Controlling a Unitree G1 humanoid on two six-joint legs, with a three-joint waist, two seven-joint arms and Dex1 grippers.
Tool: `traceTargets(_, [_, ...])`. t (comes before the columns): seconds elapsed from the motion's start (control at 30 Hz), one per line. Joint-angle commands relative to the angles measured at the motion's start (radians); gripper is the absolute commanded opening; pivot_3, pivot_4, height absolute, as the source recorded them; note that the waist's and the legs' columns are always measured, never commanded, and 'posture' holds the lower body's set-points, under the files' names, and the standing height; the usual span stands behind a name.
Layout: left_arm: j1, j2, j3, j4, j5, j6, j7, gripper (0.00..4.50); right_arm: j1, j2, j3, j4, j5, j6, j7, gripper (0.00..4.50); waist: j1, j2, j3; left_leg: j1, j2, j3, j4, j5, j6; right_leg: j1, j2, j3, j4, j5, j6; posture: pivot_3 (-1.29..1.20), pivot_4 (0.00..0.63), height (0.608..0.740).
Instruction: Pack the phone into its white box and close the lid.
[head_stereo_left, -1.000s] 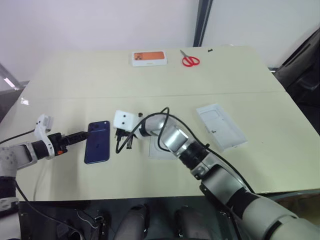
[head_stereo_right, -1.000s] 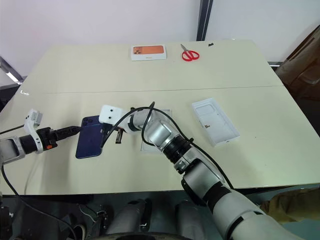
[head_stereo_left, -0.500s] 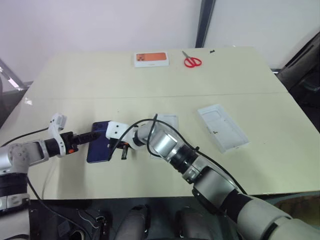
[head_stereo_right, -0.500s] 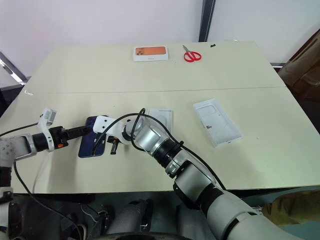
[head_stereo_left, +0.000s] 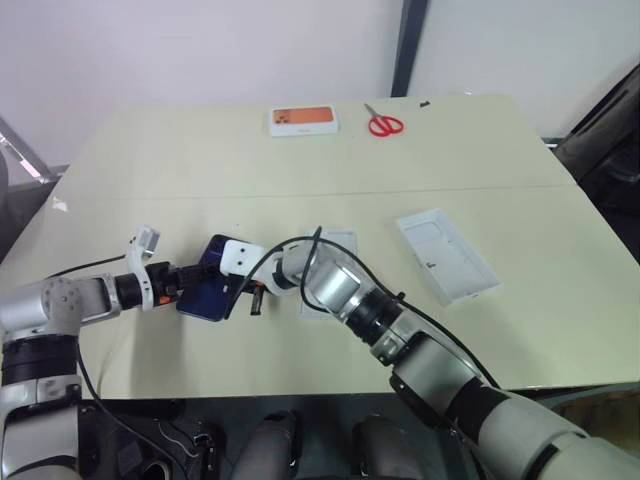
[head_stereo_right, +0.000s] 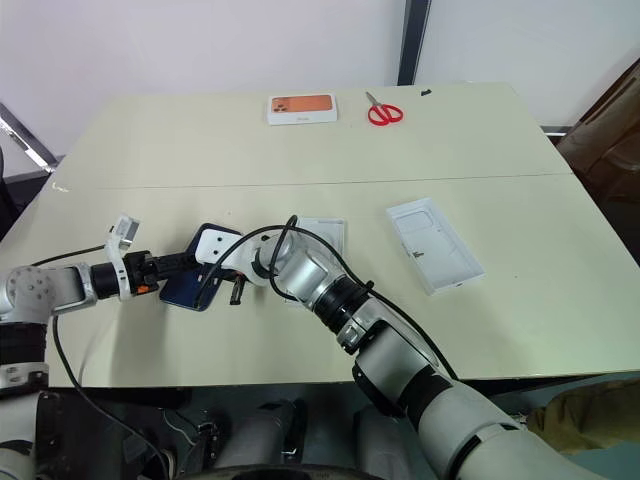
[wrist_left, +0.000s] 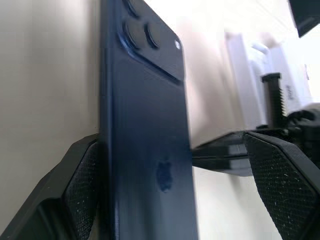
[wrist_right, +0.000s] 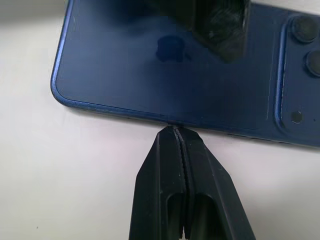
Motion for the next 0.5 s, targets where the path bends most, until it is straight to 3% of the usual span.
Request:
traceTargets(0.03, [0.027,-0.045,-0.085,0.039,0.007,0.048,-0.002,4.41,0.0,-0.006,0.008,-0.011,-0.017,-0.014,-0.007,0.04,0.001,0.0,0.0,0.0,0.0,0.0,0.0,0.0,0.0,0.0,0.0,0.0,0.0,0.0,0.0,0.0,0.15,0.734])
traceTargets(0.23, [0.025,-0.05,-0.06,0.051,0.011,0.041,0.006,4.41,0.008,-0.012,0.013,-0.014,-0.023,-0.027,-0.005,0.04,0.001,0.0,0.0,0.0,0.0,0.0,0.0,0.0,0.0,0.0,0.0,0.0,0.0,0.0,0.0,0.0,0.15,0.734])
traceTargets(0.33, [0.023,-0.052,-0.047,0.056,0.001,0.058,0.009,3.55,0.012,-0.014,0.013,-0.017,-0.024,-0.027,-0.003,0.0,-0.001,0.0,0.0,0.0,0.0,0.0,0.0,0.0,0.0,0.0,0.0,0.0,0.0,0.0,0.0,0.0,0.15,0.734])
traceTargets(0.43, [0.023,-0.045,-0.048,0.057,0.001,0.056,0.009,2.18,0.015,-0.017,0.015,-0.019,-0.025,-0.028,-0.002,0.0,-0.002,0.0,0.0,0.0,0.0,0.0,0.0,0.0,0.0,0.0,0.0,0.0,0.0,0.0,0.0,0.0,0.15,0.734])
traceTargets(0.5, [0.026,-0.038,-0.044,0.053,-0.005,0.067,0.005,2.18,0.017,-0.02,0.02,-0.022,-0.028,-0.029,0.001,0.0,-0.002,0.0,0.0,0.0,0.0,0.0,0.0,0.0,0.0,0.0,0.0,0.0,0.0,0.0,0.0,0.0,0.15,0.734])
